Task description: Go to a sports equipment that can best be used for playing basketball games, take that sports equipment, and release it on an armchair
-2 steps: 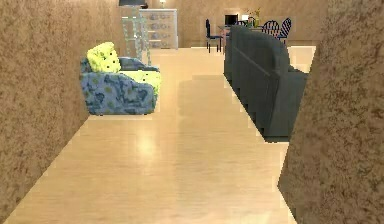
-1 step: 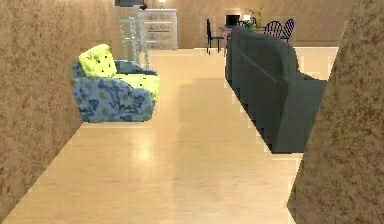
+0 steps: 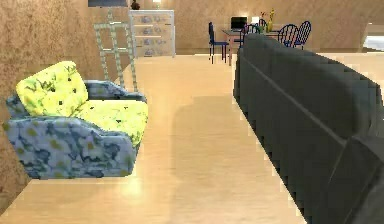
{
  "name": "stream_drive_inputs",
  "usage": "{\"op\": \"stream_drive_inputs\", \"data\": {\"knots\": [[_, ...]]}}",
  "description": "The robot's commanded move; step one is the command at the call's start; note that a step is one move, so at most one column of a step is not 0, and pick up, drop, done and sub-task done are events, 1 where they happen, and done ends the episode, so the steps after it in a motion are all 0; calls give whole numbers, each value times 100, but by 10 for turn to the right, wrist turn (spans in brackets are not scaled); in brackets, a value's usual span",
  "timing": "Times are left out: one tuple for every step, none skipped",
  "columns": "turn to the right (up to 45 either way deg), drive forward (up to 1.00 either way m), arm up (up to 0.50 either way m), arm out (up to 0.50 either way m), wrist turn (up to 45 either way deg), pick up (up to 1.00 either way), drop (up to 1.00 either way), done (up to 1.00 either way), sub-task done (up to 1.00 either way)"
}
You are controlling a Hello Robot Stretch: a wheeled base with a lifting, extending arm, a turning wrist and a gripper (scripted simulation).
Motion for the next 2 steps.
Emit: {"op": "stream_drive_inputs", "data": {"knots": [[0, 100, 0, 0, 0, 0, 0, 0, 0], [120, 0, 0, 0, 0, 0, 0, 0, 0]]}}
